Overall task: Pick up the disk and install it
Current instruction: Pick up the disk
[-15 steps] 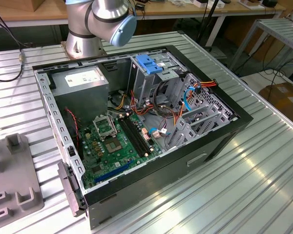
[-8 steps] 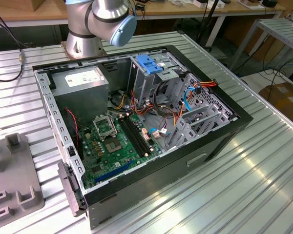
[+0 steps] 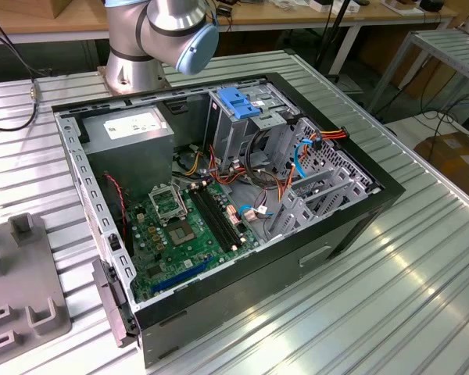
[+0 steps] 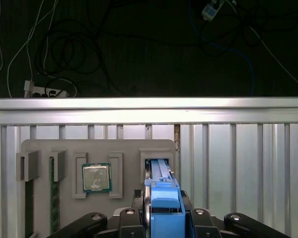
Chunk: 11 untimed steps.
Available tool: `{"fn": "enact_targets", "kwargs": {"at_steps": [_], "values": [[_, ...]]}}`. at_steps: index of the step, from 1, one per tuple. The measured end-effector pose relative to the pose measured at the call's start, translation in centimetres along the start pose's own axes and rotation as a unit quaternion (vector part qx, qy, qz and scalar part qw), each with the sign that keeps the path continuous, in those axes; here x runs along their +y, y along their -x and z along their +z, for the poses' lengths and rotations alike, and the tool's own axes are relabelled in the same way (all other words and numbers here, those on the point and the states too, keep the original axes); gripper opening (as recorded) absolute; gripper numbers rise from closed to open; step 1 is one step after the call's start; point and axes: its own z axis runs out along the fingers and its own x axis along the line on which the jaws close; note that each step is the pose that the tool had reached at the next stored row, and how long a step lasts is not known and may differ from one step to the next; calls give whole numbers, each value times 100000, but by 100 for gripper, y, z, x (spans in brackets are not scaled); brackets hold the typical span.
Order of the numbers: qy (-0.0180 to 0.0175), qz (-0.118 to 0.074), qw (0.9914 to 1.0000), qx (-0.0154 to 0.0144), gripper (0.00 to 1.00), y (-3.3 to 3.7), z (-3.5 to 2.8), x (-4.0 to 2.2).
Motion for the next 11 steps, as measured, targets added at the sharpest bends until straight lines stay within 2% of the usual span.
{"fn": "enact_targets", "kwargs": {"at_steps": [11], "values": [[-9,221,100000,-5,37,0,2,0]]}}
